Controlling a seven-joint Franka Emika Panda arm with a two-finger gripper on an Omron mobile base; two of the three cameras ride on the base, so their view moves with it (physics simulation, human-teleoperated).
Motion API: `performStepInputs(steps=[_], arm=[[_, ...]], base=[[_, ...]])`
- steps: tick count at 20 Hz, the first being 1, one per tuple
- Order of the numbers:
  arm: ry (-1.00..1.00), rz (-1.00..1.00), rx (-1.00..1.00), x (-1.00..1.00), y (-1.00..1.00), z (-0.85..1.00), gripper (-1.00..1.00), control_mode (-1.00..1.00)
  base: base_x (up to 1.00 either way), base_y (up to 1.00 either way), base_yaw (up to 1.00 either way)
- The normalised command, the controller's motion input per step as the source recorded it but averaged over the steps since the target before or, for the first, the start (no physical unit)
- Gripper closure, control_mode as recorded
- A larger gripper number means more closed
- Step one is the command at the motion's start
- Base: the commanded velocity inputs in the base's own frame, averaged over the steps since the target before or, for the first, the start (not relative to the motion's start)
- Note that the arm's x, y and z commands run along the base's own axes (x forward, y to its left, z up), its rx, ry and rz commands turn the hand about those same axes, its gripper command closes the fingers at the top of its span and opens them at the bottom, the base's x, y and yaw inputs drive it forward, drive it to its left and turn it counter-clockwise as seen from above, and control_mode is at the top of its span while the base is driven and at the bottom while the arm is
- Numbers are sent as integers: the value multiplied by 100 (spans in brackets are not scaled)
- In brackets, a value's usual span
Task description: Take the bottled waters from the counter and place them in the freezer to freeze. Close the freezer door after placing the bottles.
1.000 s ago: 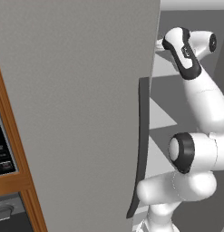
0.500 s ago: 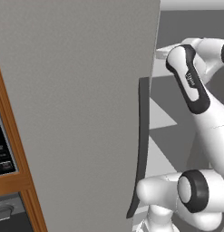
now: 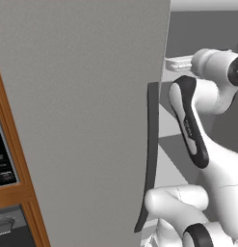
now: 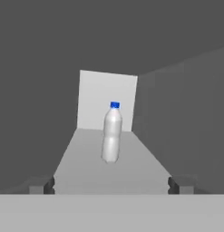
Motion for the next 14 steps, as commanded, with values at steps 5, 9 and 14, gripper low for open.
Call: performStepInputs(steps=[5,9,14], arm=[[11,-21,3,-99,0,13,-100,-100],[15,-13,1,-100,1,0,-100,-100],[7,-7,0,-100,0,0,-100,-100]], base=[[0,0,0],[0,0,0],[0,0,0]])
